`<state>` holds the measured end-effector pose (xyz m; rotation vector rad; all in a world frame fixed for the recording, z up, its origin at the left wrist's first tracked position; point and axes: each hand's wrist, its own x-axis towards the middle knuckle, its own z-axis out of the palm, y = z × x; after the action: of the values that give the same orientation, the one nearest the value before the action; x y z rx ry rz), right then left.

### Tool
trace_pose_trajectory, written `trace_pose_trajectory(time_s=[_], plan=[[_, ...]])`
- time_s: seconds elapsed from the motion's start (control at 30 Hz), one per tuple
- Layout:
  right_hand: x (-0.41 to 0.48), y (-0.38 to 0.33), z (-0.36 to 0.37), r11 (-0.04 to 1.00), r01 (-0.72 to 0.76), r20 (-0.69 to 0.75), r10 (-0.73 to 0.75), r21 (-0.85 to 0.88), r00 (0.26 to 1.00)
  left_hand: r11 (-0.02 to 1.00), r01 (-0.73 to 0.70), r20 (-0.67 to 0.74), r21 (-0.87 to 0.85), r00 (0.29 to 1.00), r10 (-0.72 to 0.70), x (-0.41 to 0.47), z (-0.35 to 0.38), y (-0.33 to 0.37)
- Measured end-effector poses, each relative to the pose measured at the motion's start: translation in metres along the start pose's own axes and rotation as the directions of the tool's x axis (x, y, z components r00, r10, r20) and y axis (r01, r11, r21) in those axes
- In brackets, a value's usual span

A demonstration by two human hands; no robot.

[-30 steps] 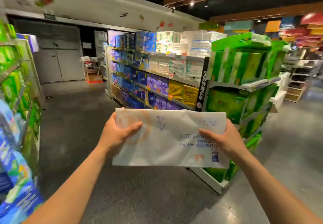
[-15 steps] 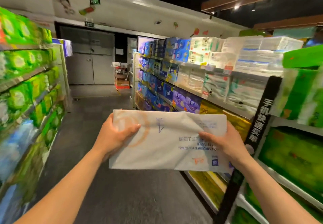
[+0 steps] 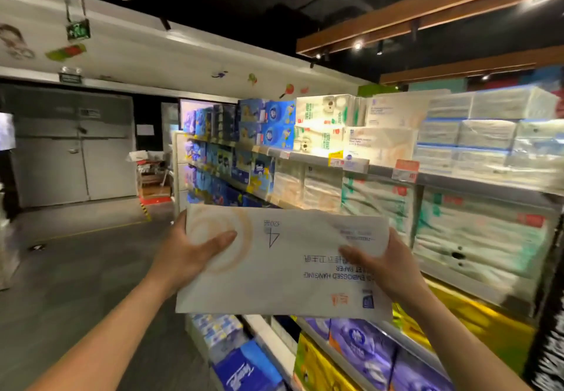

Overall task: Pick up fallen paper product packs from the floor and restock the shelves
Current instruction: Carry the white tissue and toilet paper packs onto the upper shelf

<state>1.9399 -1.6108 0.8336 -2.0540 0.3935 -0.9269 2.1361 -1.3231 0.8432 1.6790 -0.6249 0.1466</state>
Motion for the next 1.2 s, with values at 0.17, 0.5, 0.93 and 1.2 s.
trace_pose_trajectory(time_s=[0.17,0.5,0.93,1.2], plan=[[0.142,0.056,0.040,0.997,0.043,-0.061,-0.047,-0.070,0.997,0.997,-0.070,0.009,-0.013,0.997,0.070,0.146,0.054,-0.062],[0.390,0.110,0.100,0.992,0.021,-0.162,-0.041,-0.124,0.986,0.980,-0.151,0.068,-0.128,0.985,0.160,0.423,0.143,-0.131],[0.498,0.079,0.036,0.942,-0.161,-0.649,-0.074,-0.295,0.757,0.809,-0.334,0.294,-0.484,0.809,0.510,0.678,0.337,-0.079],[0.546,0.036,-0.058,0.846,-0.219,-0.700,-0.227,-0.485,0.677,0.711,-0.372,0.241,-0.597,0.763,0.600,0.710,0.442,0.024]])
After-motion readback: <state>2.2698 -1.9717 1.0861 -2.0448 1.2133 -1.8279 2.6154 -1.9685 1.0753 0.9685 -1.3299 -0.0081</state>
